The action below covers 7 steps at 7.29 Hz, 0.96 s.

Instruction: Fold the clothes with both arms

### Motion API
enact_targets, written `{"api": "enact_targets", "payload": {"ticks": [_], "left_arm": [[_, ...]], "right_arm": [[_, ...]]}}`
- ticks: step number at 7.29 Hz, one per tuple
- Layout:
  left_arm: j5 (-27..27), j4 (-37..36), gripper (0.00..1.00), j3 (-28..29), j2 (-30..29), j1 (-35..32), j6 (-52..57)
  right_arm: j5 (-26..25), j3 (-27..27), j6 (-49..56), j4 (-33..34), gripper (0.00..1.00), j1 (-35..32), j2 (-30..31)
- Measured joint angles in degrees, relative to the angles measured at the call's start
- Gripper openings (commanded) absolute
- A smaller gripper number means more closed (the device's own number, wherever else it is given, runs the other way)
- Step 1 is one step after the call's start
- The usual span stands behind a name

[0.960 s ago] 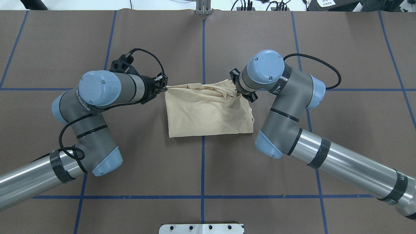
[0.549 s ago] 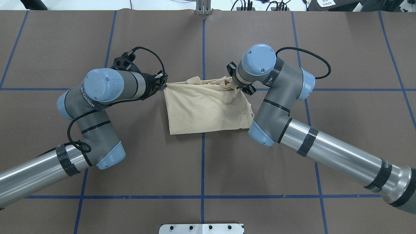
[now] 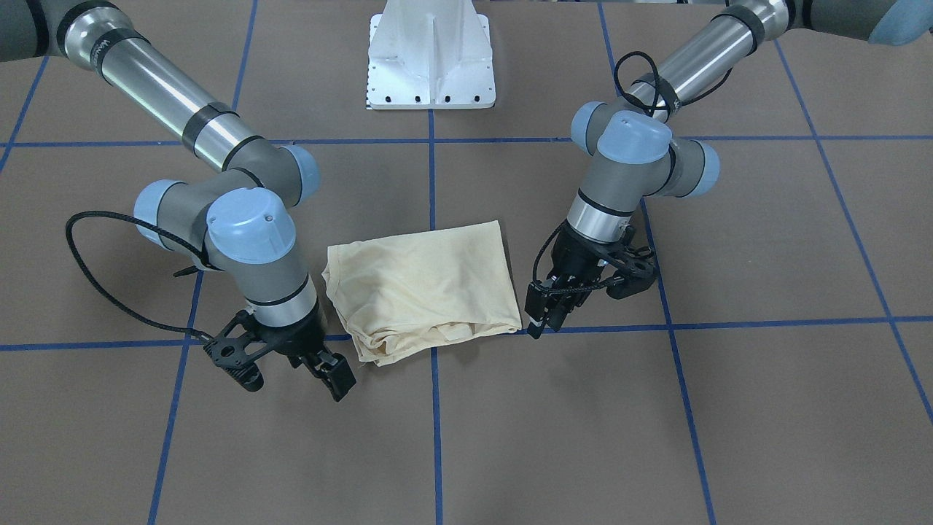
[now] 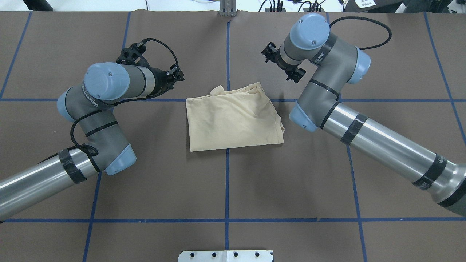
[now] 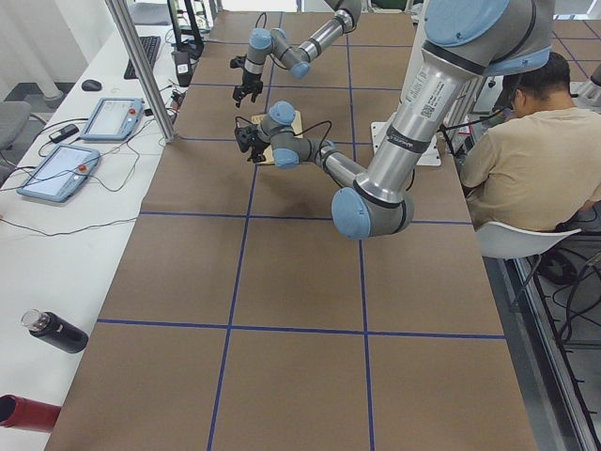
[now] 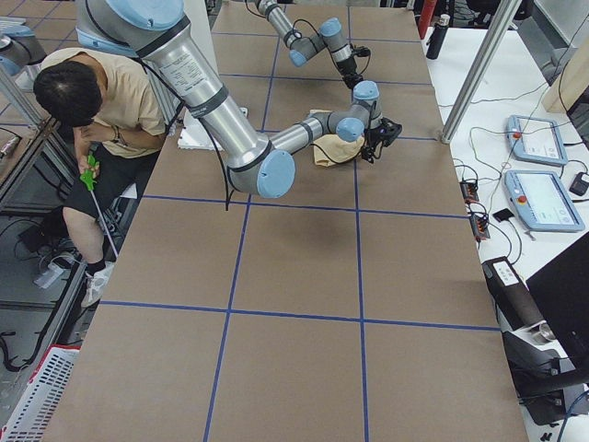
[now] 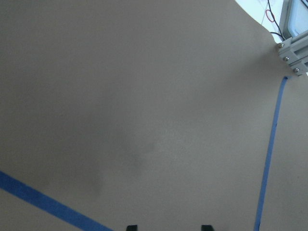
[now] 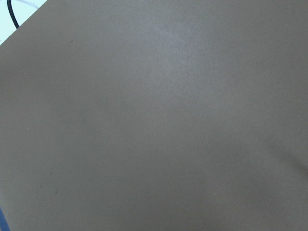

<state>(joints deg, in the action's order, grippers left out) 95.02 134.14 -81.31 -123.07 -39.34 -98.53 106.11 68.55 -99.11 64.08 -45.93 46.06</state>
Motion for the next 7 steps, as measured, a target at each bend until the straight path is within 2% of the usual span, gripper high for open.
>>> {"api": "enact_targets", "payload": {"ticks": [1, 3, 5, 7], "left_arm": [[1.8, -0.2, 0.51, -1.7, 0.8, -1.2, 3.5], [7.1, -0.7, 0.52, -9.0, 7.6, -3.9, 18.8], [15.7, -0.8, 0.52, -13.5, 15.4, -10.3, 37.2], [26.3, -1.0, 0.52, -14.6, 22.2, -20.7, 56.4]], "right_arm": [[3.1, 0.4, 3.2, -0.1, 1.0, -2.6, 1.1], [11.0, 3.3, 16.7, 0.0, 1.0, -9.2, 6.8], [20.4, 6.1, 37.8, 0.6, 1.0, -19.0, 15.0], [25.6, 6.9, 61.1, 6.1, 1.0, -28.8, 20.7]]}}
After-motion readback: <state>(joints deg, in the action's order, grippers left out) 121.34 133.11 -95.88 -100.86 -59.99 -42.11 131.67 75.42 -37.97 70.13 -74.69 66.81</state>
